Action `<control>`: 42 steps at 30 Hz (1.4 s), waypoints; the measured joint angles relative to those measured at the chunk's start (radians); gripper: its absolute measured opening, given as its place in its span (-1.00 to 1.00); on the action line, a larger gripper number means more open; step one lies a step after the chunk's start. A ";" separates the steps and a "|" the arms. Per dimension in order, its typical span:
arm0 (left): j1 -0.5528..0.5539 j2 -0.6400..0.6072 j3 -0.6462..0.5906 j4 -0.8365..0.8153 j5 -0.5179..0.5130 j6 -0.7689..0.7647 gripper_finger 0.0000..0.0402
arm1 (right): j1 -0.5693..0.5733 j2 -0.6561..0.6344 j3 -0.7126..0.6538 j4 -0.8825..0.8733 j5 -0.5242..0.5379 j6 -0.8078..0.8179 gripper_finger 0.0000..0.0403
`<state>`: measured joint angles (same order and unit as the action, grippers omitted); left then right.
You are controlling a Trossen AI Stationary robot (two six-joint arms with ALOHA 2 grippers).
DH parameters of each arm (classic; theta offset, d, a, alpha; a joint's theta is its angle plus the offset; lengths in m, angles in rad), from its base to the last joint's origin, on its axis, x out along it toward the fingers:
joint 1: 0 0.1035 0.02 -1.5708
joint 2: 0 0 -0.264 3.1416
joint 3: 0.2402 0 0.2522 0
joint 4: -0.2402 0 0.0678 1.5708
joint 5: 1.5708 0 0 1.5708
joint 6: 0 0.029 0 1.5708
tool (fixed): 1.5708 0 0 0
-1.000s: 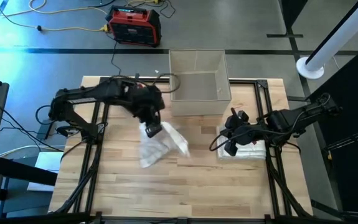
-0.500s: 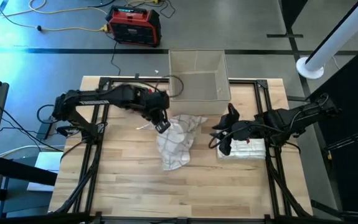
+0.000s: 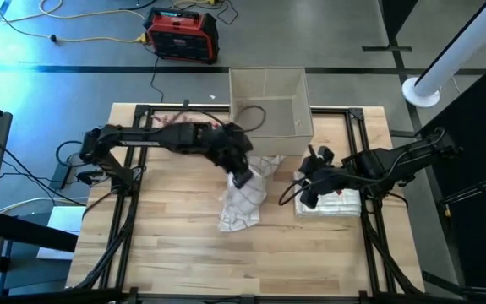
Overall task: Fold towel
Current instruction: Fold the white squared towel
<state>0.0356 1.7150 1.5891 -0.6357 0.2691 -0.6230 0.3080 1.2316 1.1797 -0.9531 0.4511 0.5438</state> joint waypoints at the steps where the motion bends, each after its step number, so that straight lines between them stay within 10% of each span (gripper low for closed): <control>1: 0.001 0.016 -0.001 0.006 0.018 -0.001 -0.49 | 0.000 0.000 0.000 -0.006 -0.006 -0.001 -0.16; 14: -0.008 -0.102 -0.001 -0.409 0.101 0.089 0.00 | 0.000 0.000 0.000 0.096 -0.067 0.057 -0.16; 22: -0.084 -0.195 -0.020 -0.872 -0.494 0.251 0.01 | 0.007 0.077 0.000 0.478 -0.132 0.023 -0.16; 27: -0.123 -0.385 -0.172 -0.762 -0.420 0.248 -0.09 | 0.006 0.262 0.058 0.644 -0.152 -0.072 -0.16; 42: -0.141 -0.737 -0.695 -0.531 -0.273 0.207 -0.27 | 0.052 0.863 0.882 -0.060 -0.058 -0.238 -0.16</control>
<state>-0.1055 0.9782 0.8941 -1.1668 -0.0036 -0.4164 0.3600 2.0949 2.0618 -1.0135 0.3931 0.3058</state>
